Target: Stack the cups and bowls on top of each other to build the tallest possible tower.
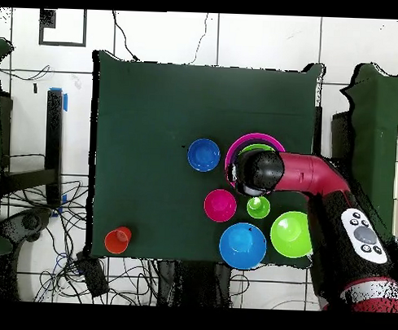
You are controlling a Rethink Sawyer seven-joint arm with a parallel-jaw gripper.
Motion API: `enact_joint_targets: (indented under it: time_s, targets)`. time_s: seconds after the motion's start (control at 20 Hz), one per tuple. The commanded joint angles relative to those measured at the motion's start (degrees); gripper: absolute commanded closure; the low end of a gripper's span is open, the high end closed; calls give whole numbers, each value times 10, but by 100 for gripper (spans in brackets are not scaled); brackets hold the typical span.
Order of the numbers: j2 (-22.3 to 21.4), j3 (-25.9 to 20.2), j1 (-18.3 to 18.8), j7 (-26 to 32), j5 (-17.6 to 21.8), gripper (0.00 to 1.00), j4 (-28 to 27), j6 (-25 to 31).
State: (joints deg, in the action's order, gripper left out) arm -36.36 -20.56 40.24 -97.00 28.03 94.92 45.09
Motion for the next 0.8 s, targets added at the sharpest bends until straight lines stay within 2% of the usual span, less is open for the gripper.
enact_joint_targets:
  time_s: [0.05, 0.8]
  targets:
    - [52, -55, 4, 156, 48, 100, -63, 35]
    - [97, -97, 41, 211, 82, 100, -118, 62]
